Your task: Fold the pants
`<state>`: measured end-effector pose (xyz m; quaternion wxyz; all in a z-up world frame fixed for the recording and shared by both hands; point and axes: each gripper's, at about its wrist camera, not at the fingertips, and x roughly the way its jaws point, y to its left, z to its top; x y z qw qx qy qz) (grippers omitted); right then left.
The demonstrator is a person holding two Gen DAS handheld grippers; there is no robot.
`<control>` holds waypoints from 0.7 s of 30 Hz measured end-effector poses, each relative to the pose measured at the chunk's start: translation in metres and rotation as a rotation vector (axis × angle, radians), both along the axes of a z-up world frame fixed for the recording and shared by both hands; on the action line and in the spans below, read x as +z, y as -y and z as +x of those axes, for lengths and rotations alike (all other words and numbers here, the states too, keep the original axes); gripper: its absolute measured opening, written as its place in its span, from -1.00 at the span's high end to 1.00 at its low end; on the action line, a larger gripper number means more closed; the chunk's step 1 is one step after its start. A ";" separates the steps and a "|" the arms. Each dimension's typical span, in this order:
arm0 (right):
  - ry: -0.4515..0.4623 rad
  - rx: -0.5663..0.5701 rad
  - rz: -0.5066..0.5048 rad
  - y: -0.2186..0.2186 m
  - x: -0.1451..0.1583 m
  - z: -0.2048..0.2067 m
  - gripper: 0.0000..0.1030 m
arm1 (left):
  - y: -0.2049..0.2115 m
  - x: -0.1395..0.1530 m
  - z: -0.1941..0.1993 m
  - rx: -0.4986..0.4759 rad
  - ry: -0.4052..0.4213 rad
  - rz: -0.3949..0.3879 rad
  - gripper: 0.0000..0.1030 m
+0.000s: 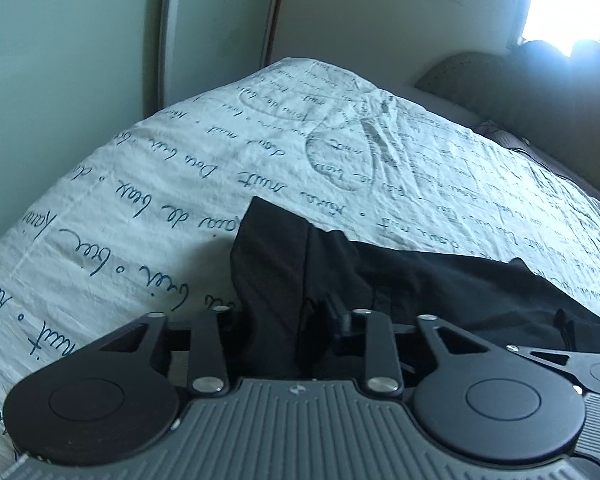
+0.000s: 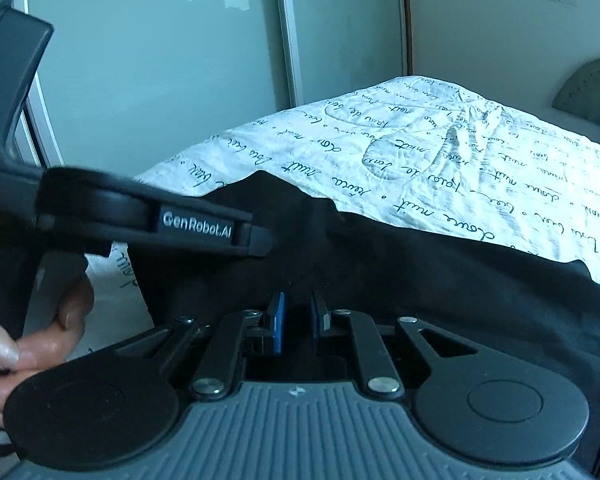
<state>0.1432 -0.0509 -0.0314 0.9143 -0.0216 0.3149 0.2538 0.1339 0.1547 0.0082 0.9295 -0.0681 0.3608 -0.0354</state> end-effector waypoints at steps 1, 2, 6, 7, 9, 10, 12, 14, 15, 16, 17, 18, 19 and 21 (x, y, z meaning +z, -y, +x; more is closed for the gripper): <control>0.000 0.000 0.000 0.000 0.000 0.000 0.74 | 0.003 0.002 -0.002 -0.003 0.008 0.012 0.42; 0.001 0.002 -0.001 0.001 0.001 -0.003 0.71 | 0.006 0.004 -0.004 -0.007 0.018 0.027 0.46; 0.007 0.014 0.003 0.000 0.001 -0.003 0.59 | 0.018 0.010 -0.011 -0.012 0.044 0.062 0.51; 0.009 0.017 0.007 0.001 0.001 -0.005 0.59 | 0.020 0.012 -0.013 -0.013 0.047 0.062 0.51; 0.013 0.024 0.018 0.002 0.002 -0.005 0.58 | 0.026 0.017 -0.017 -0.020 0.056 0.065 0.52; 0.015 0.027 0.026 0.003 0.002 -0.006 0.58 | 0.030 0.020 -0.019 -0.025 0.062 0.065 0.52; 0.022 0.029 0.046 0.006 0.004 -0.008 0.58 | 0.038 0.025 -0.023 -0.040 0.070 0.066 0.52; 0.035 0.028 0.074 0.011 0.008 -0.011 0.58 | 0.047 0.030 -0.027 -0.058 0.076 0.063 0.52; 0.043 0.025 0.088 0.014 0.011 -0.012 0.58 | 0.052 0.032 -0.030 -0.066 0.078 0.062 0.52; 0.051 0.020 0.100 0.017 0.013 -0.014 0.58 | 0.057 0.033 -0.032 -0.071 0.082 0.065 0.52; 0.062 0.012 0.108 0.021 0.016 -0.016 0.58 | 0.063 0.035 -0.034 -0.077 0.087 0.071 0.51; 0.072 0.003 0.114 0.025 0.019 -0.018 0.58 | 0.069 0.036 -0.036 -0.081 0.096 0.081 0.51; 0.075 -0.003 0.116 0.028 0.021 -0.019 0.57 | 0.076 0.038 -0.039 -0.088 0.106 0.095 0.51; 0.083 -0.016 0.130 0.037 0.023 -0.023 0.57 | 0.087 0.042 -0.044 -0.099 0.125 0.116 0.51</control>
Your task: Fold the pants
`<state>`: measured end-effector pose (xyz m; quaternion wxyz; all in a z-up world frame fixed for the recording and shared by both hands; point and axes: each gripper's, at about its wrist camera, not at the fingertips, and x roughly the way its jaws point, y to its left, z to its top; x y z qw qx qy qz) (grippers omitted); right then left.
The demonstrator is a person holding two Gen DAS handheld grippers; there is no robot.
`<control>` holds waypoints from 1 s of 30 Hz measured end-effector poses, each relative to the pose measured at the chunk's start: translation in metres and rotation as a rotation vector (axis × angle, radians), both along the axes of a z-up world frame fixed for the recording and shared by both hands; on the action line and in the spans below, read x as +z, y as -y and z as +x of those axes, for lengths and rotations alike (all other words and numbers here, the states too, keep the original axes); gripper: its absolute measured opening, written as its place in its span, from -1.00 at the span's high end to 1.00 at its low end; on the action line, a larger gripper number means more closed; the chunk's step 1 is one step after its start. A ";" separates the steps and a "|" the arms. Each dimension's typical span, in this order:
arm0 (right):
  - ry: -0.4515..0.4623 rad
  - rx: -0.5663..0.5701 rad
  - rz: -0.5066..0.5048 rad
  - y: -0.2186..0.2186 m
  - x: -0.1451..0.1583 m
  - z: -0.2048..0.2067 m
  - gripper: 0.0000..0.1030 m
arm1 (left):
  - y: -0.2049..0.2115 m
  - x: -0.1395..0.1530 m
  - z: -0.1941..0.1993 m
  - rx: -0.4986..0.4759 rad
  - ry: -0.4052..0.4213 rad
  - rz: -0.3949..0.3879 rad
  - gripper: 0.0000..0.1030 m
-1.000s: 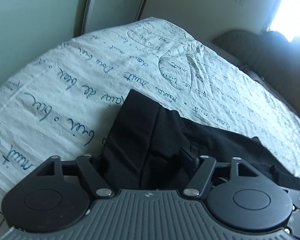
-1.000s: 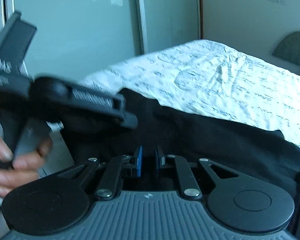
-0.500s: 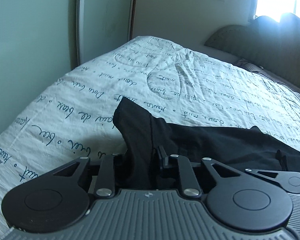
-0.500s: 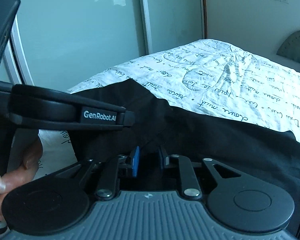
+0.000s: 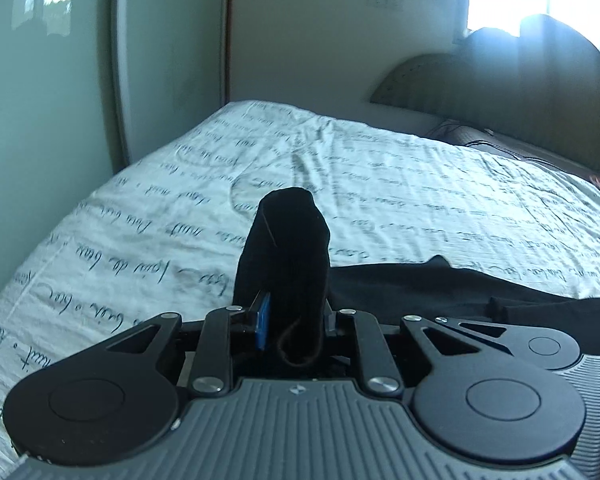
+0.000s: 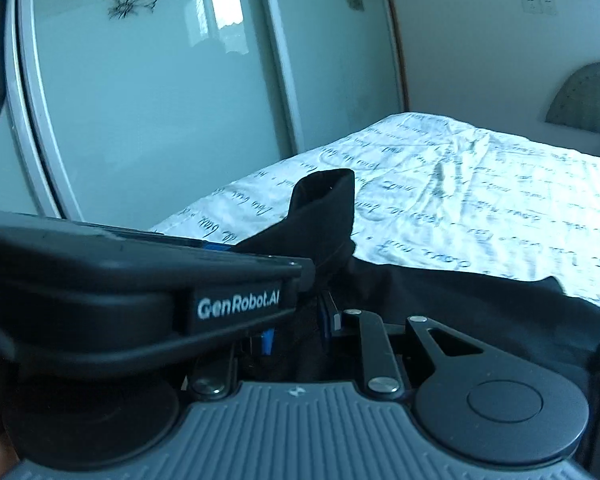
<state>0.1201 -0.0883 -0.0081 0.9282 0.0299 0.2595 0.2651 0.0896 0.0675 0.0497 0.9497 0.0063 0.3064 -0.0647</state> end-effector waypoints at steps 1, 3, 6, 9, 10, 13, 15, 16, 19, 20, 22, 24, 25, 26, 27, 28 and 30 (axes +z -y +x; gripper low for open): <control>0.008 -0.007 0.014 0.005 0.001 -0.003 0.57 | 0.007 0.002 -0.003 -0.009 0.012 0.014 0.51; 0.024 -0.025 0.040 0.015 0.003 -0.009 0.57 | 0.018 0.007 -0.007 -0.023 0.030 0.030 0.51; 0.049 -0.052 0.069 0.031 0.008 -0.017 0.57 | 0.035 0.013 -0.013 -0.052 0.058 0.054 0.50; 0.072 -0.076 0.082 0.048 0.014 -0.024 0.57 | 0.054 0.018 -0.017 -0.080 0.071 0.067 0.48; 0.076 -0.085 0.088 0.054 0.016 -0.027 0.57 | 0.059 0.019 -0.019 -0.087 0.073 0.069 0.47; 0.088 -0.108 0.113 0.072 0.019 -0.031 0.57 | 0.075 0.023 -0.021 -0.109 0.073 0.060 0.47; 0.094 -0.123 0.118 0.082 0.021 -0.036 0.57 | 0.088 0.024 -0.024 -0.124 0.074 0.062 0.47; 0.097 -0.131 0.118 0.087 0.022 -0.037 0.57 | 0.094 0.024 -0.025 -0.131 0.078 0.069 0.46; 0.106 -0.156 0.129 0.104 0.024 -0.043 0.57 | 0.117 0.025 -0.034 -0.163 0.103 0.099 0.46; 0.108 -0.165 0.138 0.110 0.023 -0.045 0.57 | 0.123 0.025 -0.037 -0.174 0.109 0.106 0.45; 0.114 -0.188 0.155 0.124 0.022 -0.050 0.57 | 0.137 0.026 -0.040 -0.198 0.117 0.117 0.45; 0.115 -0.211 0.171 0.137 0.021 -0.055 0.57 | 0.151 0.026 -0.043 -0.220 0.122 0.126 0.44; 0.115 -0.221 0.178 0.143 0.021 -0.057 0.57 | 0.159 0.026 -0.045 -0.231 0.123 0.130 0.43; 0.115 -0.231 0.184 0.149 0.020 -0.058 0.57 | 0.165 0.026 -0.046 -0.242 0.123 0.131 0.43; 0.115 -0.242 0.190 0.156 0.020 -0.061 0.57 | 0.172 0.025 -0.048 -0.253 0.125 0.134 0.43; 0.117 -0.255 0.195 0.162 0.019 -0.063 0.57 | 0.180 0.025 -0.051 -0.267 0.129 0.138 0.42; 0.120 -0.280 0.204 0.173 0.017 -0.068 0.57 | 0.193 0.024 -0.054 -0.291 0.130 0.140 0.41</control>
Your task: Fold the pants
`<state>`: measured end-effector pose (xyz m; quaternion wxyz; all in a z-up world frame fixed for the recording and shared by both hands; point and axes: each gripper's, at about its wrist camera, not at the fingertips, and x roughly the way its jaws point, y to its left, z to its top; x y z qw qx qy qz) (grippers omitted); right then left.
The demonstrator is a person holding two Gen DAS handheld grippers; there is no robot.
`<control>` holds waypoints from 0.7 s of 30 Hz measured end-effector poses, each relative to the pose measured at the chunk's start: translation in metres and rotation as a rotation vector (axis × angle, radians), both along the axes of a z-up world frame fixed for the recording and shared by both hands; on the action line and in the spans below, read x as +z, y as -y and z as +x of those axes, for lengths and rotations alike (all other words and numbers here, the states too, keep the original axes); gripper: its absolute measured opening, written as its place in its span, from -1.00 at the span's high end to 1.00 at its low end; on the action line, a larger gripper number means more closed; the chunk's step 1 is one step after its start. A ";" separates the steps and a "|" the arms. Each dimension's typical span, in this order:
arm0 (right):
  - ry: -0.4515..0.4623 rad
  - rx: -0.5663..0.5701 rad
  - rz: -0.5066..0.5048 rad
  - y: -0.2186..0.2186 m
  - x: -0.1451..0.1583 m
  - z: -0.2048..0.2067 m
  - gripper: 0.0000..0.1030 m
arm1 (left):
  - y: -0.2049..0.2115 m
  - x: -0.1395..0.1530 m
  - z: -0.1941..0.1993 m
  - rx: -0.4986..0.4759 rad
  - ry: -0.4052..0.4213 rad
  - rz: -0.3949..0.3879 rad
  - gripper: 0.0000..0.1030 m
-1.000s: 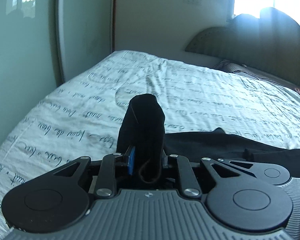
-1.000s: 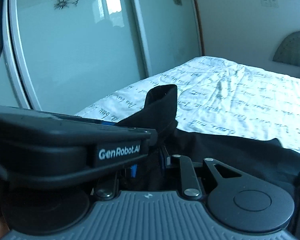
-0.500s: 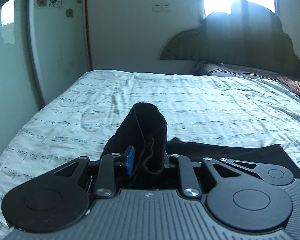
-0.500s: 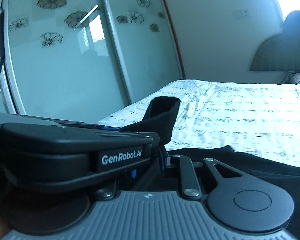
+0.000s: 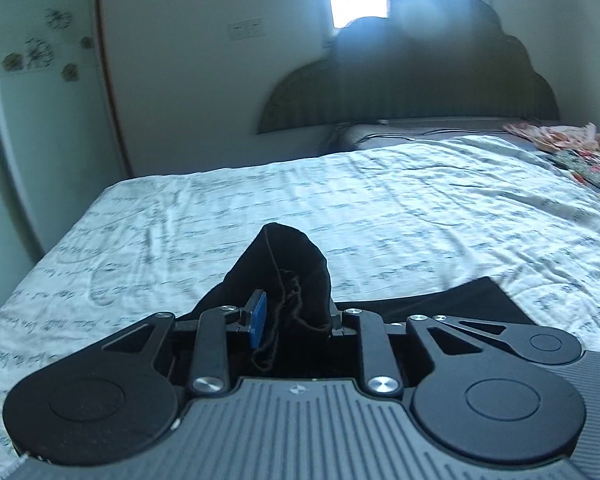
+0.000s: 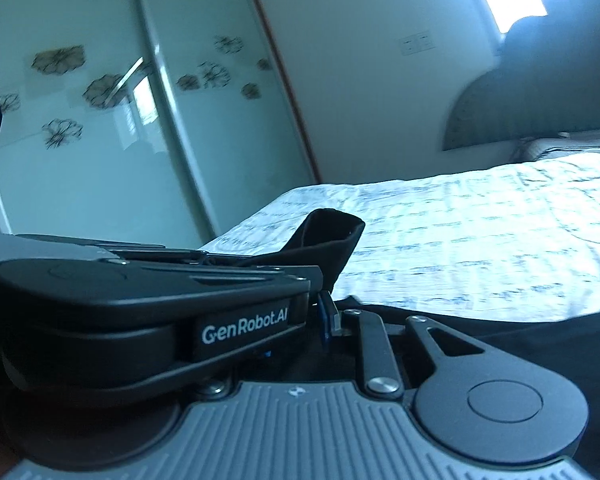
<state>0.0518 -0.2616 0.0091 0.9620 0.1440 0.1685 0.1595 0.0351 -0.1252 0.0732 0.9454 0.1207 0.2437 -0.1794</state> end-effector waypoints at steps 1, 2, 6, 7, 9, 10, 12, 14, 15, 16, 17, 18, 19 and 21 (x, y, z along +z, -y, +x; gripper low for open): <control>-0.001 -0.014 0.009 0.007 -0.001 -0.003 0.57 | 0.007 -0.001 -0.002 -0.014 0.000 0.004 0.41; -0.004 -0.026 0.020 0.013 -0.003 -0.005 0.57 | 0.015 -0.002 -0.004 -0.028 0.002 0.008 0.40; -0.017 -0.078 0.068 0.042 -0.010 -0.015 0.57 | 0.043 -0.009 -0.010 -0.082 0.001 0.017 0.39; -0.022 -0.093 0.080 0.049 -0.012 -0.018 0.57 | 0.051 -0.011 -0.011 -0.093 -0.003 0.021 0.39; -0.030 -0.118 0.094 0.062 -0.017 -0.023 0.57 | 0.066 -0.015 -0.014 -0.123 -0.009 0.025 0.39; -0.032 -0.134 0.100 0.067 -0.019 -0.025 0.57 | 0.073 -0.018 -0.015 -0.136 -0.009 0.027 0.39; -0.036 -0.161 0.113 0.081 -0.023 -0.031 0.57 | 0.087 -0.021 -0.019 -0.157 -0.007 0.035 0.39; -0.038 -0.183 0.133 0.097 -0.028 -0.037 0.57 | 0.099 -0.024 -0.021 -0.178 -0.006 0.040 0.39; -0.039 -0.195 0.140 0.102 -0.030 -0.039 0.57 | 0.105 -0.025 -0.022 -0.188 -0.008 0.044 0.39; -0.042 -0.207 0.145 0.107 -0.031 -0.040 0.57 | 0.111 -0.027 -0.022 -0.197 -0.011 0.045 0.39; -0.044 -0.219 0.150 0.113 -0.033 -0.041 0.57 | 0.117 -0.029 -0.022 -0.206 -0.015 0.046 0.38; -0.047 -0.231 0.157 0.119 -0.036 -0.044 0.57 | 0.122 -0.030 -0.023 -0.212 -0.019 0.046 0.38; -0.050 -0.243 0.163 0.124 -0.037 -0.044 0.57 | 0.127 -0.032 -0.023 -0.218 -0.024 0.046 0.38; -0.055 -0.266 0.172 0.133 -0.041 -0.046 0.57 | 0.137 -0.035 -0.023 -0.238 -0.028 0.043 0.37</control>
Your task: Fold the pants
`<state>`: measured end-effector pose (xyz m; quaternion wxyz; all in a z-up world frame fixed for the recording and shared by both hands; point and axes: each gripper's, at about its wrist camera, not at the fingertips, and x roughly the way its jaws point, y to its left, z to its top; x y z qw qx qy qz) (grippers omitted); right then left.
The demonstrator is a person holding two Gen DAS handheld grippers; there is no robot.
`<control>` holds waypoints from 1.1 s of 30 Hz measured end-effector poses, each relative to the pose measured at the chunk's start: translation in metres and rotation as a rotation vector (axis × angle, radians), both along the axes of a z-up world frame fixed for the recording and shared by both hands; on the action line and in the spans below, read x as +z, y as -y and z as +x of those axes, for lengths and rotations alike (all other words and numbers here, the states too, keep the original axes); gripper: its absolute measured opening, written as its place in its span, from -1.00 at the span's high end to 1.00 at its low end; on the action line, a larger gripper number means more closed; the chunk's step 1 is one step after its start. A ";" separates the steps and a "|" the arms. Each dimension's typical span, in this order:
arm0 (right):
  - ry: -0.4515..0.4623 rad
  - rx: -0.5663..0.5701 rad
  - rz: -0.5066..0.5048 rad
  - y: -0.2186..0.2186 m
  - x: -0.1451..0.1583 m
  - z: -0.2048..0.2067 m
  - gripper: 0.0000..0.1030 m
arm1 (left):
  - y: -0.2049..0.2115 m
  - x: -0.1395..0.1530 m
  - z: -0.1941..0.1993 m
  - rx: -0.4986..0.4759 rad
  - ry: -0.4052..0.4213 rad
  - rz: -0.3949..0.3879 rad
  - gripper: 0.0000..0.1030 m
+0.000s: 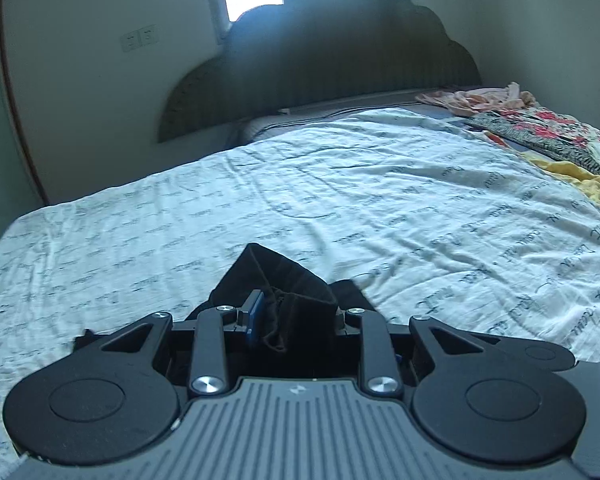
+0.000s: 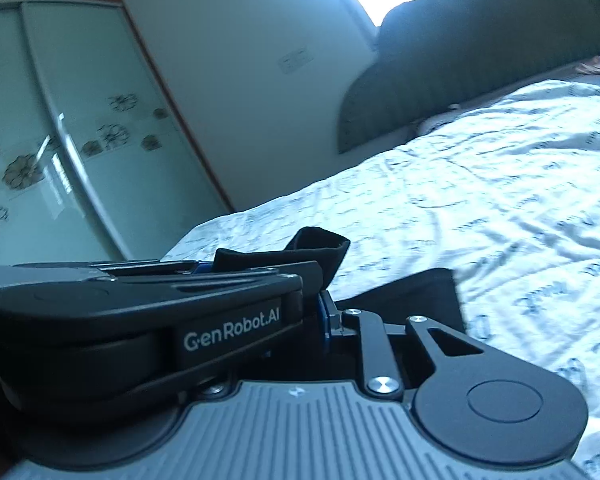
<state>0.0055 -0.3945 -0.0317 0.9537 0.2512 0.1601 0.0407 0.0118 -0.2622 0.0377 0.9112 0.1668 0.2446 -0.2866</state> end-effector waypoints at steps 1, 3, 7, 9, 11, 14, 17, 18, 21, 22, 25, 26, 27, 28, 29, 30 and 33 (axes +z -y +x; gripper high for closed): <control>-0.003 -0.012 0.006 0.004 -0.002 -0.001 0.57 | 0.004 -0.001 -0.001 -0.008 -0.002 0.001 0.37; -0.009 -0.032 0.014 0.016 -0.006 -0.006 0.57 | 0.014 -0.005 -0.001 -0.024 -0.011 0.007 0.37; -0.030 -0.062 0.031 0.032 -0.017 -0.011 0.57 | 0.027 -0.015 0.000 -0.046 -0.037 0.020 0.37; -0.043 -0.072 0.039 0.037 -0.022 -0.012 0.57 | 0.031 -0.019 0.001 -0.056 -0.049 0.025 0.37; -0.054 -0.081 0.042 0.039 -0.026 -0.011 0.57 | 0.034 -0.022 0.002 -0.064 -0.062 0.022 0.37; -0.062 -0.087 0.049 0.043 -0.030 -0.013 0.57 | 0.037 -0.025 0.002 -0.070 -0.071 0.028 0.37; -0.071 -0.089 0.052 0.044 -0.032 -0.013 0.57 | 0.039 -0.027 0.002 -0.076 -0.079 0.031 0.37; -0.074 -0.090 0.051 0.045 -0.032 -0.014 0.57 | 0.039 -0.027 0.001 -0.078 -0.080 0.032 0.37; -0.077 -0.095 0.052 0.046 -0.033 -0.015 0.57 | 0.041 -0.028 0.001 -0.084 -0.084 0.032 0.37; -0.078 -0.097 0.052 0.045 -0.033 -0.016 0.57 | 0.041 -0.028 0.001 -0.088 -0.087 0.031 0.37; -0.083 -0.104 0.055 0.047 -0.033 -0.018 0.58 | 0.043 -0.028 0.000 -0.098 -0.102 0.026 0.36; -0.084 -0.104 0.059 0.047 -0.033 -0.019 0.58 | 0.044 -0.027 -0.001 -0.099 -0.103 0.026 0.36; -0.085 -0.107 0.060 0.047 -0.033 -0.020 0.58 | 0.044 -0.028 -0.001 -0.101 -0.106 0.023 0.36; -0.088 -0.110 0.058 0.047 -0.032 -0.021 0.58 | 0.043 -0.028 -0.002 -0.101 -0.110 0.020 0.35; -0.091 -0.112 0.053 0.047 -0.031 -0.022 0.58 | 0.044 -0.027 -0.003 -0.101 -0.115 0.018 0.29; -0.096 -0.114 0.042 0.046 -0.030 -0.022 0.57 | 0.043 -0.027 -0.003 -0.106 -0.122 0.015 0.26; -0.113 -0.133 -0.018 0.042 -0.027 -0.026 0.51 | 0.041 -0.025 -0.005 -0.116 -0.149 0.012 -0.14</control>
